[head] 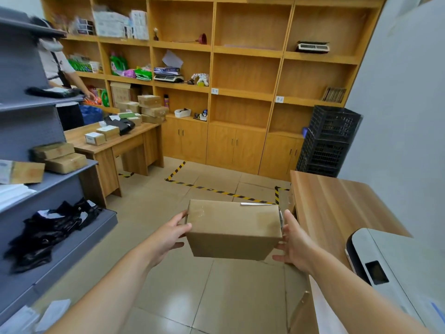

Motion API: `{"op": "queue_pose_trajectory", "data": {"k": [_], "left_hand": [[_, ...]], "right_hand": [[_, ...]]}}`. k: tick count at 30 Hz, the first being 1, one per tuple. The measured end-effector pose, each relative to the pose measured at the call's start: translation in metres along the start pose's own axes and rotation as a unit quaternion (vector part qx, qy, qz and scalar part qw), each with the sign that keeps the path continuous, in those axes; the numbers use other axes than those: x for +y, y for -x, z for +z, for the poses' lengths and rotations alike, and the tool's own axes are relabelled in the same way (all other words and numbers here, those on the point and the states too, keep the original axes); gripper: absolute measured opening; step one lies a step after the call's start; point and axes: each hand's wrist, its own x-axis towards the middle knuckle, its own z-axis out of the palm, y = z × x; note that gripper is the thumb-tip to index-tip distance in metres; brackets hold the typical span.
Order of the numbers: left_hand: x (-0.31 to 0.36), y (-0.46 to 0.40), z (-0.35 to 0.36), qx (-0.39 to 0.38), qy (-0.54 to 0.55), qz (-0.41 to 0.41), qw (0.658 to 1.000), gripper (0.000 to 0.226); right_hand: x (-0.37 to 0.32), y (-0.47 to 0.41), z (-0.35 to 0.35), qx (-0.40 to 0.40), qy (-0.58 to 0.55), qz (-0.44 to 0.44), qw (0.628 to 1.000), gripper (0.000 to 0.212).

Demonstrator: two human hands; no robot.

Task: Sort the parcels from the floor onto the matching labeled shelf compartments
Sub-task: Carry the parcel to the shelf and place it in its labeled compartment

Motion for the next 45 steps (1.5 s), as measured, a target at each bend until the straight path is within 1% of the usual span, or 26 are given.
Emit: {"op": "queue_pose_trajectory", "data": {"k": [3, 7, 11, 14, 16, 17, 18, 19, 20, 21, 24, 28, 30, 32, 36, 38, 40, 41, 42, 43, 44, 45], "left_hand": [[0.01, 0.002, 0.001, -0.002, -0.024, 0.027, 0.999, 0.052], [0.025, 0.007, 0.01, 0.005, -0.014, 0.068, 0.998, 0.05], [0.035, 0.008, 0.016, 0.012, -0.003, 0.085, 0.996, 0.052], [0.039, 0.007, 0.018, 0.001, 0.041, 0.092, 0.995, 0.04], [0.042, 0.006, 0.021, 0.0, 0.069, 0.095, 0.993, 0.029], [0.044, 0.005, 0.022, 0.007, 0.08, 0.094, 0.992, 0.028], [0.044, 0.004, 0.023, 0.017, 0.085, 0.092, 0.992, 0.032], [0.045, 0.003, 0.025, 0.028, 0.086, 0.087, 0.992, 0.041], [0.044, 0.002, 0.028, 0.038, 0.09, 0.08, 0.992, 0.05], [0.045, 0.001, 0.03, 0.046, 0.097, 0.073, 0.992, 0.053], [0.046, 0.001, 0.037, 0.058, 0.128, 0.066, 0.988, 0.042], [0.046, 0.005, 0.041, 0.079, 0.156, 0.079, 0.981, 0.043], [0.045, 0.006, 0.042, 0.089, 0.164, 0.1, 0.977, 0.045], [0.045, 0.008, 0.042, 0.097, 0.169, 0.122, 0.973, 0.044], [0.047, 0.012, 0.043, 0.106, 0.165, 0.161, 0.967, 0.039], [0.047, 0.014, 0.043, 0.1, 0.162, 0.17, 0.967, 0.044], [0.044, 0.013, 0.04, 0.091, 0.145, 0.171, 0.97, 0.06], [0.043, 0.012, 0.038, 0.09, 0.119, 0.172, 0.974, 0.071], [0.043, 0.01, 0.035, 0.099, 0.071, 0.175, 0.977, 0.081], [0.045, 0.01, 0.032, 0.119, 0.001, 0.177, 0.977, 0.089], [0.047, 0.009, 0.028, 0.146, -0.079, 0.181, 0.969, 0.096], [0.05, 0.009, 0.025, 0.171, -0.152, 0.192, 0.954, 0.101]], "right_hand": [[-0.014, 0.008, -0.003, 0.011, 0.006, 0.009, 1.0, 0.075], [-0.025, 0.019, -0.01, 0.013, -0.017, 0.028, 0.999, 0.079], [-0.029, 0.024, -0.02, -0.001, -0.03, 0.037, 0.999, 0.065], [-0.033, 0.028, -0.023, 0.001, -0.035, 0.022, 0.999, 0.042], [-0.034, 0.031, -0.023, 0.004, -0.053, 0.003, 0.999, 0.04], [-0.035, 0.032, -0.022, 0.004, -0.063, -0.007, 0.998, 0.042], [-0.035, 0.033, -0.021, 0.004, -0.073, -0.015, 0.997, 0.043], [-0.035, 0.034, -0.02, 0.004, -0.082, -0.024, 0.996, 0.041], [-0.034, 0.036, -0.019, 0.004, -0.088, -0.037, 0.995, 0.039], [-0.033, 0.037, -0.018, 0.004, -0.091, -0.052, 0.995, 0.035], [-0.029, 0.042, -0.018, -0.021, -0.091, -0.102, 0.99, 0.023], [-0.03, 0.048, -0.021, -0.061, -0.079, -0.158, 0.982, 0.026], [-0.031, 0.049, -0.022, -0.075, -0.063, -0.173, 0.98, 0.037], [-0.032, 0.046, -0.025, -0.08, -0.048, -0.173, 0.98, 0.044], [-0.032, 0.04, -0.031, -0.105, -0.013, -0.143, 0.984, 0.055], [-0.035, 0.041, -0.03, -0.106, -0.02, -0.148, 0.983, 0.059], [-0.042, 0.044, -0.03, -0.095, -0.031, -0.177, 0.979, 0.061], [-0.047, 0.047, -0.031, -0.088, -0.033, -0.193, 0.977, 0.064], [-0.054, 0.049, -0.032, -0.082, -0.033, -0.21, 0.974, 0.068], [-0.06, 0.05, -0.035, -0.076, -0.034, -0.224, 0.971, 0.073], [-0.067, 0.051, -0.037, -0.069, -0.035, -0.235, 0.969, 0.078], [-0.073, 0.052, -0.039, -0.062, -0.037, -0.244, 0.967, 0.082]]}}
